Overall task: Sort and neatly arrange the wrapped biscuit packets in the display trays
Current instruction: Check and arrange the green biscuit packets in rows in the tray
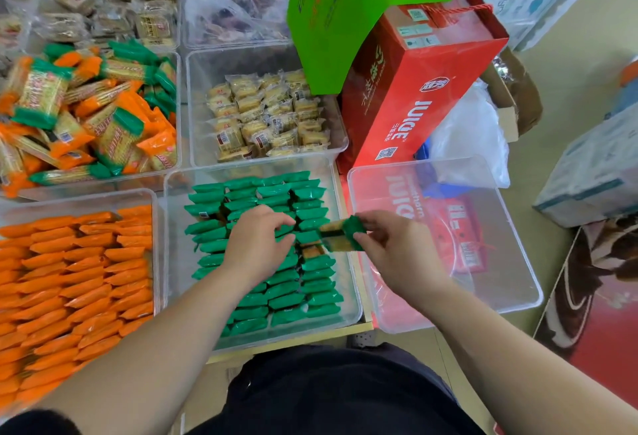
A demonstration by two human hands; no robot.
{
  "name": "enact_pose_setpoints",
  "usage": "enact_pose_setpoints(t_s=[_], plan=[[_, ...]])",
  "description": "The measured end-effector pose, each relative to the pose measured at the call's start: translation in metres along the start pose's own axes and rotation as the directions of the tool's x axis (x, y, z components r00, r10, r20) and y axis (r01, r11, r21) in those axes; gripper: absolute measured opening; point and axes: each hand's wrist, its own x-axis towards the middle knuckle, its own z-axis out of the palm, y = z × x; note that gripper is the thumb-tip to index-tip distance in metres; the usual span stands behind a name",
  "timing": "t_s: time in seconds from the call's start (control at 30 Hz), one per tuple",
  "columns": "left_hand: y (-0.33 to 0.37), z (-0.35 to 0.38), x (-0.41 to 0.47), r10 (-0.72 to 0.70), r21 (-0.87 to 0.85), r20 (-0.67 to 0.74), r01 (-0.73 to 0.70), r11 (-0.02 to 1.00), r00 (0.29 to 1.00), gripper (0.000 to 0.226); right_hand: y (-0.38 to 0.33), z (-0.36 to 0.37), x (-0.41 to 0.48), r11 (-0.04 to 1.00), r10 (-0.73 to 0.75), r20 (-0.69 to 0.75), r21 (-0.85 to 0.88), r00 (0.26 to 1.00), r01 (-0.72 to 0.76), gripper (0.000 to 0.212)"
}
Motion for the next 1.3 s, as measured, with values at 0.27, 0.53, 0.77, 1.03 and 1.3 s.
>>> enact_pose_setpoints(t_s=[0.27,0.53,0.77,1.03,1.3], plan=[[-0.003,0.028,0.02,0.059,0.278,0.081,-0.079,0.957,0.995,0.027,0.027,0.051,-0.001,0.744,-0.495,0.276,-0.355,0.824,0.566,0.024],[-0.004,0.04,0.028,0.13,0.233,0.019,-0.13,0.964,0.991,0.016,0.032,0.074,0.007,0.586,-0.455,0.435,-0.511,0.777,0.629,0.029],[-0.011,0.037,0.029,0.137,0.043,-0.039,-0.136,0.99,0.99,0.012,0.025,0.086,0.01,0.589,-0.414,0.356,-0.597,0.838,0.545,0.026],[-0.006,-0.009,0.011,-0.17,-0.436,-0.126,0.1,0.894,0.977,0.011,0.027,0.09,0.003,0.602,-0.181,0.464,-0.644,0.867,0.471,0.036],[-0.007,-0.047,-0.03,-0.378,-0.685,-0.148,0.181,0.706,0.914,0.012,0.013,0.09,0.003,0.614,-0.019,0.569,-0.642,0.822,0.459,0.06]])
